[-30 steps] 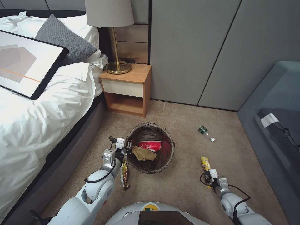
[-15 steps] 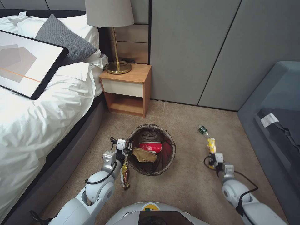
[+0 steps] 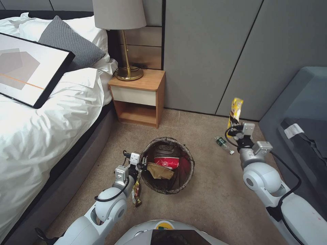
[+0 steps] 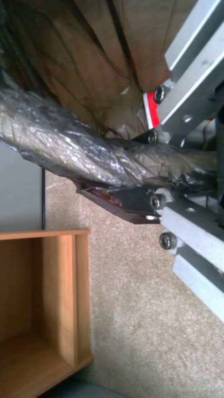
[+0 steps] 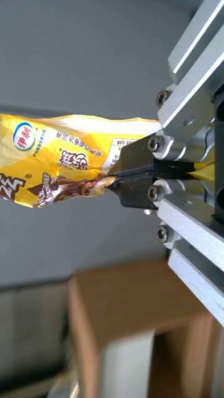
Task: Pick up the trash bin, then pick up the garbage from the floor and place it into the trash bin.
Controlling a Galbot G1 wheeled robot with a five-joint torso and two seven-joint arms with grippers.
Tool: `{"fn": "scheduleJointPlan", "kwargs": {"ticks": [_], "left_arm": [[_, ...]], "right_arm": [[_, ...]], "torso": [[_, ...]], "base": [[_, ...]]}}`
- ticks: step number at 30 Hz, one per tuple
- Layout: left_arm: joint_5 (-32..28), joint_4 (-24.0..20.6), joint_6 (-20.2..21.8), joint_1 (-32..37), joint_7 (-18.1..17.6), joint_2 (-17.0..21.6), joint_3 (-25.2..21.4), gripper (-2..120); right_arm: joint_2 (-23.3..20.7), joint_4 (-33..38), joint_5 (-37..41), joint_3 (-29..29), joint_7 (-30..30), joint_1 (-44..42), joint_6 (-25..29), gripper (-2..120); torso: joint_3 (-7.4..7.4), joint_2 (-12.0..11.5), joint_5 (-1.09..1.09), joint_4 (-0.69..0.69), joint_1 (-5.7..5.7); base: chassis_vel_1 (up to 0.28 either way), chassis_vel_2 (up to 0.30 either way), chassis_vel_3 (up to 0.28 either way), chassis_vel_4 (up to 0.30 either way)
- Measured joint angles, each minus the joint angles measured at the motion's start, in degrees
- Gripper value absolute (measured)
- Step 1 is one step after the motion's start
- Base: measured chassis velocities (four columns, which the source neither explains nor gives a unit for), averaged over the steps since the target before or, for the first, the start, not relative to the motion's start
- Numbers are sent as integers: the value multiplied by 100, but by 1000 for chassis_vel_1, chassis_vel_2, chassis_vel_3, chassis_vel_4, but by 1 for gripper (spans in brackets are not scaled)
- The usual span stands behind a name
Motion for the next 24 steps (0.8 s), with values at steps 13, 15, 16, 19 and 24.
{"fn": "scheduleJointPlan", "kwargs": {"ticks": [13, 15, 16, 19, 24], "left_arm": [[17, 16, 28, -25, 14, 59, 130, 3], [51, 18, 28, 4, 33, 80, 208, 3], [51, 18, 28, 4, 33, 80, 208, 3], [93, 56, 29, -23, 35, 18, 264, 3], [142, 145, 45, -136, 38, -61, 369, 3]], "right_arm": [[-68, 2638, 292, 215, 348, 229, -340, 0], [-101, 3155, 290, 75, 93, 127, -353, 0], [-101, 3155, 290, 75, 93, 127, -353, 0], [-201, 3436, 218, -48, -240, 17, -292, 0], [-424, 3628, 213, -208, -918, -100, 5, 0]], "torso": [[0, 0, 0, 0, 0], [0, 0, 0, 0, 0], [0, 0, 0, 0, 0], [0, 0, 0, -1, 0], [0, 0, 0, 0, 0]], "base": [[0, 0, 0, 0], [0, 0, 0, 0], [0, 0, 0, 0], [0, 0, 0, 0], [0, 0, 0, 0]]}}
